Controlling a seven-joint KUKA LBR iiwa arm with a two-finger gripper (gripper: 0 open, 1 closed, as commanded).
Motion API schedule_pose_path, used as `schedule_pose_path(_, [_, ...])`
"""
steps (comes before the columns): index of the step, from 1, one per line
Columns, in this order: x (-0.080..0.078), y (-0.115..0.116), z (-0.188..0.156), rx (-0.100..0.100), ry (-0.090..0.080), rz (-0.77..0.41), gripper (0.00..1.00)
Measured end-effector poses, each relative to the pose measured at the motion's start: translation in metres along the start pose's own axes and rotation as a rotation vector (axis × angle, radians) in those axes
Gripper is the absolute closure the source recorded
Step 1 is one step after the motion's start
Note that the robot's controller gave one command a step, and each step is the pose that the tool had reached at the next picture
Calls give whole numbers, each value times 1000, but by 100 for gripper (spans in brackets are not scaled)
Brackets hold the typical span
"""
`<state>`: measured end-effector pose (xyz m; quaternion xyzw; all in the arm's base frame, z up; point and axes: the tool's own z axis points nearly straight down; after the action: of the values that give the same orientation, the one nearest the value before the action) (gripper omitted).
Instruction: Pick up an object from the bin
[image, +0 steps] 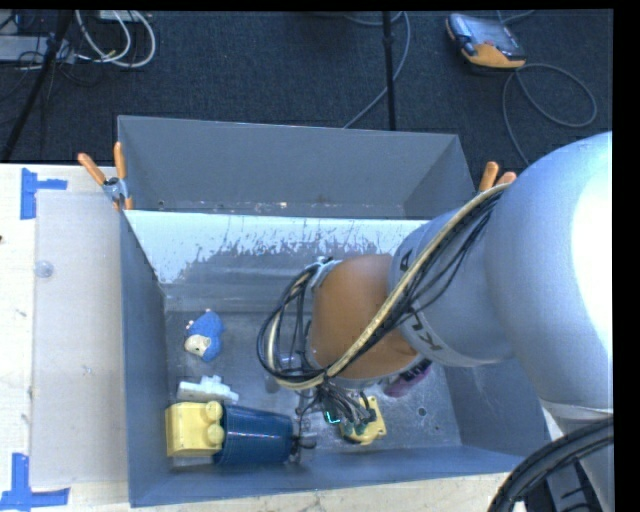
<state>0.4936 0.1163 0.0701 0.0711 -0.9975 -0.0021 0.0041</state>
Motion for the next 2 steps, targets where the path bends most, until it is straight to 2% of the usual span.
schedule_pose_path(1, [-12, 33, 0, 4, 7, -47, 100])
schedule_pose_path(2, [-12, 33, 0, 4, 7, -47, 100])
